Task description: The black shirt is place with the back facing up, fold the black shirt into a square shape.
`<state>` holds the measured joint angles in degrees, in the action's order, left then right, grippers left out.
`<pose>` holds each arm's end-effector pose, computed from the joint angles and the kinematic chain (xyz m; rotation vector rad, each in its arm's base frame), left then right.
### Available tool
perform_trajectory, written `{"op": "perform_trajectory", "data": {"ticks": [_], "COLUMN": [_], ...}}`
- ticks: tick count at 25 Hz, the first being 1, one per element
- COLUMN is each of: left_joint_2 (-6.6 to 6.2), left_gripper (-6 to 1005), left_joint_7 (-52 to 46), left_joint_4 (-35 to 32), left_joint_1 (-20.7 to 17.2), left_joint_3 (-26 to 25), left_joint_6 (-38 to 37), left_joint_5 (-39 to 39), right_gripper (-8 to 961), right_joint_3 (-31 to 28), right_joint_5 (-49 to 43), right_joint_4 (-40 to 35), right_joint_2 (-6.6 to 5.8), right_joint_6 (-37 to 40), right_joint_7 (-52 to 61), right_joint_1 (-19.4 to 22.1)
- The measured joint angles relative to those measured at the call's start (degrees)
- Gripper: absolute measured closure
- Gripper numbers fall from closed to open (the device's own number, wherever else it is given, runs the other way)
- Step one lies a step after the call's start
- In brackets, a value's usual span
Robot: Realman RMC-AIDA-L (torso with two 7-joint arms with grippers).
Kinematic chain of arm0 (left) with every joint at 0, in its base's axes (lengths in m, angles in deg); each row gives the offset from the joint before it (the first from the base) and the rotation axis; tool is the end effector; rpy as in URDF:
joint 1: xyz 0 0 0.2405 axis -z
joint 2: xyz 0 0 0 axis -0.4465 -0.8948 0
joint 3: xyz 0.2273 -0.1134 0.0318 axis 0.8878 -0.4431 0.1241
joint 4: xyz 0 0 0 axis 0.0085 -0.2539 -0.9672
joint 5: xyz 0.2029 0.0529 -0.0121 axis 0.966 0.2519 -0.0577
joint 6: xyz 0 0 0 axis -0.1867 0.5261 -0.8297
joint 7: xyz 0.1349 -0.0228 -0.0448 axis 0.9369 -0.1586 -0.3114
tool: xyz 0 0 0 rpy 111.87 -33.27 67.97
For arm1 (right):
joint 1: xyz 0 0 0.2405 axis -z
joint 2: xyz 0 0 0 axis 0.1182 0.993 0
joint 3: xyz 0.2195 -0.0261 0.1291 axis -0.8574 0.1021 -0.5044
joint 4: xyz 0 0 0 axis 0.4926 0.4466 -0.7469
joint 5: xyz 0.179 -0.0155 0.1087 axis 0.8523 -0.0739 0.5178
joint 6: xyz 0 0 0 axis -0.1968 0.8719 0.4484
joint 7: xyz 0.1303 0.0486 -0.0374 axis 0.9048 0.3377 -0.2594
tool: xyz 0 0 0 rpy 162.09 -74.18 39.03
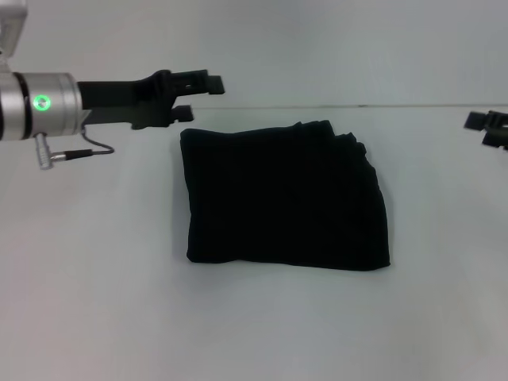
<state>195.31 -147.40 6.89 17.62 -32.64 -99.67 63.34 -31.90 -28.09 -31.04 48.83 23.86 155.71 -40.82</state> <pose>-0.2080 0.4331 0.0408 -2.1797 -1.7258 -0.8195 0.3080 0.3886 0.0957 -2.0254 1.5564 0.8446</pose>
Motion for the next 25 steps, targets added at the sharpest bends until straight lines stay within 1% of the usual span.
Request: {"op": "perform_trajectory", "data": {"ticks": [1,4,6,8,10,13,17,21,23,25], "left_joint_2": [-0.31,-1.11,-1.26,-1.17,-1.18,-1.55,-1.85,-1.89,-1.86,-1.84], "left_gripper": [263,199,151,98,45,47,50,50,50,50], "left_joint_7": [-0.43,-0.75,-0.82,-0.87,-0.91,-0.99,-1.06,-1.06,-0.91,-0.75], "left_joint_4": [-0.04,0.0,0.11,0.03,0.01,-0.05,-0.4,-0.4,-0.41,-0.43], "left_joint_1": [-0.31,-0.62,-0.54,-0.76,-1.06,-1.66,-2.01,-2.8,-3.3,-3.69], "left_joint_3": [0.02,0.07,0.1,-0.17,-0.45,-0.93,-1.64,-3.76,-5.42,-6.68], "left_joint_6": [-0.4,-2.7,-3.88,-4.15,-3.96,-4.03,-5.02,-4.59,-4.48,-4.45], "left_joint_5": [0.07,0.79,1.26,1.35,1.35,1.02,1.11,1.09,0.99,0.78], "right_gripper": [178,178,178,178,178,177,177,178,178,178], "right_joint_3": [0.62,3.03,5.01,6.99,8.68,11.02,13.28,18.76,21.95,25.12], "right_joint_5": [-2.96,-9.28,-12.21,-15.22,-18.77,-25.0,-30.7,-31.59,-31.61,-31.75], "right_joint_4": [-0.14,-0.55,-0.8,-1.6,-3.3,-5.59,-5.67,-5.65,-5.85,-6.65], "right_joint_2": [-0.46,-1.34,-1.98,-2.3,-2.21,-1.13,0.45,2.09,3.14,4.57], "right_joint_6": [0.01,0.45,1.1,1.93,2.85,4.38,4.65,3.78,2.73,0.97], "right_joint_7": [2.66,8.24,11.7,14.91,17.68,20.65,21.03,19.83,18.74,16.91], "right_joint_1": [-1.3,-4.32,-6.23,-8.09,-10.01,-13.23,-16.87,-19.13,-19.98,-20.91]}}
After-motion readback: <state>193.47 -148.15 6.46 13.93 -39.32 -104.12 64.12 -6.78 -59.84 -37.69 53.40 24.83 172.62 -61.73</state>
